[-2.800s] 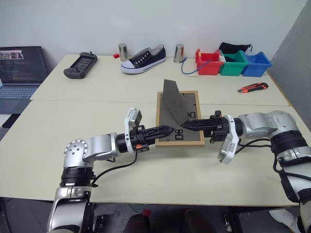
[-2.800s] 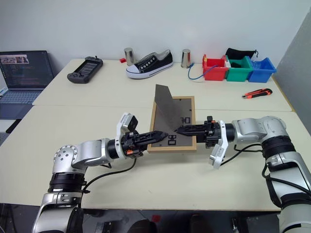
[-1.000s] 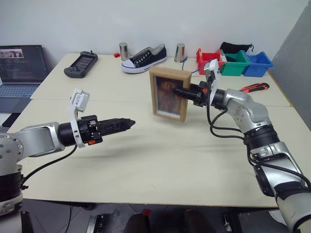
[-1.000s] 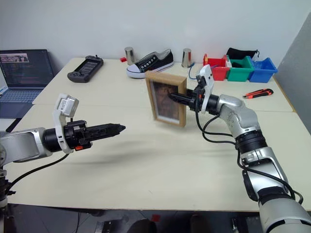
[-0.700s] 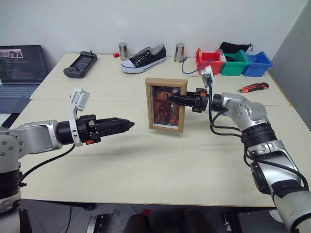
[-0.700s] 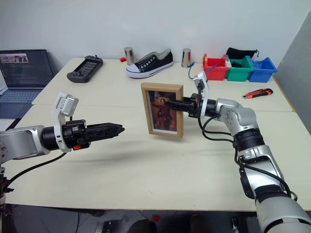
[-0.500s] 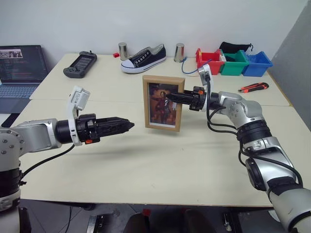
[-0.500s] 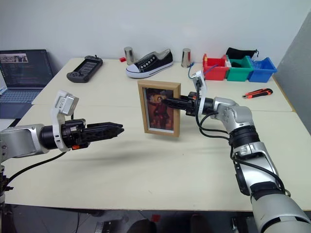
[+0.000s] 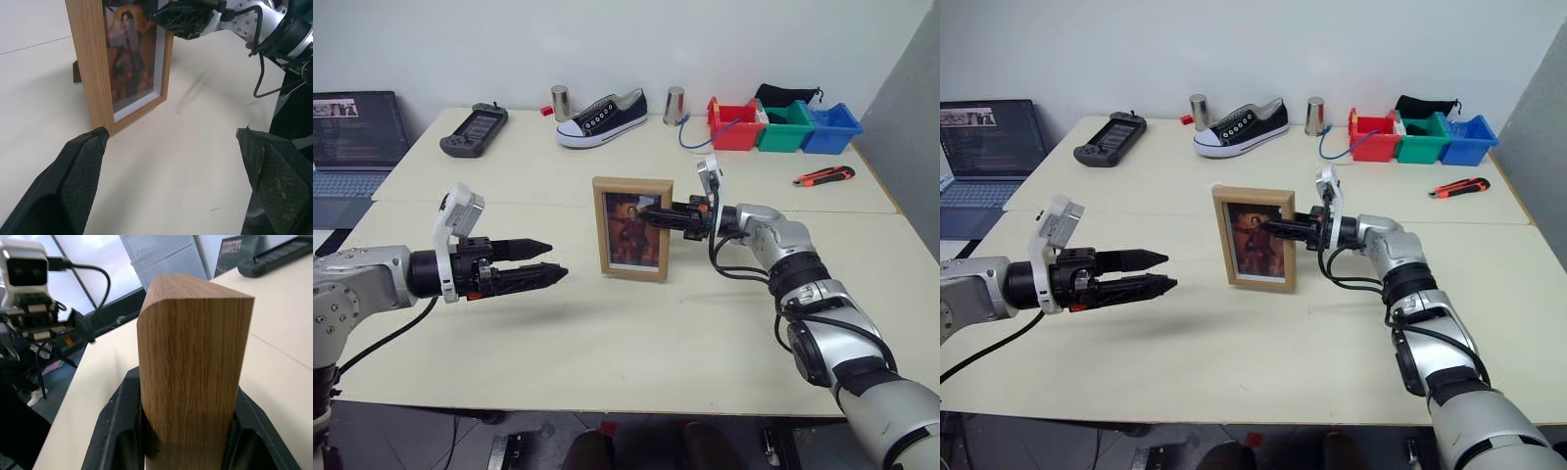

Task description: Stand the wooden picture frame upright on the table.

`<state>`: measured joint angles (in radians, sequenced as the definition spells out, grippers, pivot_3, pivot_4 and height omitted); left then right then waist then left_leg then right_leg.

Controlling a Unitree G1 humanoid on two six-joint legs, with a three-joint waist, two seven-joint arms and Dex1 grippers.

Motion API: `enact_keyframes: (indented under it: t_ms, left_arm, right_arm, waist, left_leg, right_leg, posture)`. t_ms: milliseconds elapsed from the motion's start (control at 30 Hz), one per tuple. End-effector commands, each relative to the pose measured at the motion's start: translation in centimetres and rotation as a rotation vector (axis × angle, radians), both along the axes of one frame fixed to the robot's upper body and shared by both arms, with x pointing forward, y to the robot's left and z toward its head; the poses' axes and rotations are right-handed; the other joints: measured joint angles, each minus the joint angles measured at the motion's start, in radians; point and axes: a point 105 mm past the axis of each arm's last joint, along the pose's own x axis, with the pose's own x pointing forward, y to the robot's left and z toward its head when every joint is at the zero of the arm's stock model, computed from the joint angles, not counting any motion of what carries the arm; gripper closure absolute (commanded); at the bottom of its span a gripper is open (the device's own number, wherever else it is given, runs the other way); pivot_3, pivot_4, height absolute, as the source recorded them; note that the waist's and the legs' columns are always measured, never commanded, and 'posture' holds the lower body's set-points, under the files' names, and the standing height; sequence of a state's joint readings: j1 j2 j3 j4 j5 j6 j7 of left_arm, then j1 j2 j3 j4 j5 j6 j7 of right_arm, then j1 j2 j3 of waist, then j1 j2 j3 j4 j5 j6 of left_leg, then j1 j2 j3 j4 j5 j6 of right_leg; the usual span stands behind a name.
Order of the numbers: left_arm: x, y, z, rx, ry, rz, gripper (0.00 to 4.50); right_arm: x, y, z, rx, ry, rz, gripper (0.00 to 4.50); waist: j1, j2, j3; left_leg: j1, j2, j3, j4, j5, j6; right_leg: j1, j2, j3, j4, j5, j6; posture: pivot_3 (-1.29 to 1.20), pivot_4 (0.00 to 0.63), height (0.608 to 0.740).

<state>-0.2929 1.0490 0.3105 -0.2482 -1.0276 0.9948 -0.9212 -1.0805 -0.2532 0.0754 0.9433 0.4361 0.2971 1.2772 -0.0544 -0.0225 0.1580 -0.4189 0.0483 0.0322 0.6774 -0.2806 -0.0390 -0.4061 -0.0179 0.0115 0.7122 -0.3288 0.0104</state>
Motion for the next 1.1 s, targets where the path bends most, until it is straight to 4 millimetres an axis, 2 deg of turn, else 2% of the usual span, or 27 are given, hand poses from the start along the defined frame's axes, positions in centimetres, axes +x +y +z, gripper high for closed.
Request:
enact_keyframes:
  t_ms: [33, 200, 567, 633, 667, 733, 800, 833, 867, 1000, 1100]
  left_arm:
    - [-0.1, -0.1, 1.5, -0.008, -0.113, 0.032, 0.00]
    - [-0.4, -0.6, 1.6, -0.047, -0.139, 0.079, 0.00]
    - [-1.1, -1.1, 1.1, -0.039, -0.122, 0.072, 0.00]
    - [-1.1, -1.1, 1.2, -0.036, -0.122, 0.070, 0.00]
    - [-1.1, -1.1, 1.2, -0.034, -0.122, 0.068, 0.00]
    - [-1.0, -1.1, 1.2, -0.032, -0.121, 0.063, 0.00]
    - [-1.0, -1.2, 1.2, -0.031, -0.120, 0.059, 0.00]
    - [-1.0, -1.2, 1.2, -0.031, -0.120, 0.057, 0.00]
    - [-1.0, -1.2, 1.2, -0.031, -0.120, 0.056, 0.00]
    - [-0.9, -1.3, 1.2, -0.027, -0.120, 0.046, 0.00]
    - [-0.8, -1.2, 1.2, -0.027, -0.118, 0.046, 0.00]
  right_arm:
    - [0.4, -0.1, 0.6, 0.008, -0.057, -0.011, 3.19]
    - [0.5, -0.6, -1.2, -0.001, -0.027, -0.030, 3.19]
    - [0.2, -0.5, -2.1, -0.040, -0.023, -0.008, 3.19]
    - [0.3, -0.6, -2.2, -0.047, -0.024, -0.014, 2.48]
    - [0.3, -0.6, -2.2, -0.050, -0.024, -0.013, 2.33]
    - [0.2, -0.8, -2.2, -0.059, -0.024, -0.007, 1.74]
    - [0.2, -1.0, -2.3, -0.064, -0.025, -0.006, 1.44]
    - [0.3, -1.1, -2.3, -0.069, -0.026, -0.009, 1.11]
    - [0.3, -1.3, -2.3, -0.072, -0.026, -0.011, 1.00]
    - [0.2, -2.1, -2.4, -0.089, -0.022, -0.009, 0.04]
    - [0.2, -3.0, -2.5, -0.107, -0.021, -0.010, 0.04]
  waist:
    - [-0.001, 0.000, 0.000]
    - [-0.002, 0.000, 0.000]
    - [-0.002, 0.000, 0.000]
    - [-0.002, -0.001, 0.000]
    - [-0.002, 0.000, 0.000]
    - [-0.002, 0.000, 0.000]
    - [-0.002, 0.000, 0.000]
    - [-0.002, 0.000, 0.000]
    - [-0.002, 0.000, 0.000]
    - [-0.002, 0.000, 0.000]
    - [-0.002, 0.000, 0.000]
  left_leg:
    - [0.001, 0.000, 0.000, 0.000, 0.000, 0.000]
    - [0.002, 0.000, 0.000, 0.000, 0.000, 0.000]
    - [0.003, 0.000, 0.000, 0.000, 0.000, 0.000]
    - [0.003, 0.000, 0.000, 0.000, 0.000, 0.000]
    - [0.003, 0.000, 0.000, 0.000, 0.000, 0.000]
    - [0.002, 0.000, 0.000, 0.000, 0.000, 0.000]
    - [0.002, 0.000, 0.000, 0.000, 0.000, 0.000]
    - [0.002, 0.000, 0.000, 0.000, 0.000, 0.000]
    - [0.002, 0.000, 0.000, 0.000, 0.000, 0.000]
    - [0.002, 0.000, 0.000, 0.000, 0.000, 0.000]
    - [0.002, 0.000, 0.000, 0.000, 0.000, 0.000]
  right_leg:
    - [0.000, 0.000, 0.000, 0.000, 0.000, 0.000]
    - [0.000, 0.000, 0.001, 0.001, 0.000, 0.000]
    - [0.001, 0.000, 0.001, 0.001, 0.000, 0.000]
    - [0.001, 0.000, 0.001, 0.001, 0.000, 0.000]
    - [0.001, 0.000, 0.001, 0.001, 0.000, 0.000]
    - [0.001, 0.000, 0.001, 0.001, 0.000, 0.000]
    - [0.001, 0.000, 0.001, 0.001, 0.000, 0.000]
    - [0.001, 0.000, 0.001, 0.001, 0.000, 0.000]
    - [0.001, 0.000, 0.001, 0.001, 0.000, 0.000]
    - [0.001, 0.000, 0.001, 0.001, 0.000, 0.000]
    - [0.001, 0.000, 0.001, 0.000, 0.000, 0.000]
  posture:
    - [0.00, 0.150, 0.740]
    - [0.00, 0.150, 0.740]
    - [0.00, 0.150, 0.740]
    - [0.00, 0.150, 0.740]
    - [0.00, 0.150, 0.740]
    - [0.00, 0.150, 0.740]
    - [0.00, 0.150, 0.740]
    - [0.00, 0.150, 0.740]
    - [0.00, 0.150, 0.740]
    - [0.00, 0.150, 0.740]
    - [0.00, 0.150, 0.740]
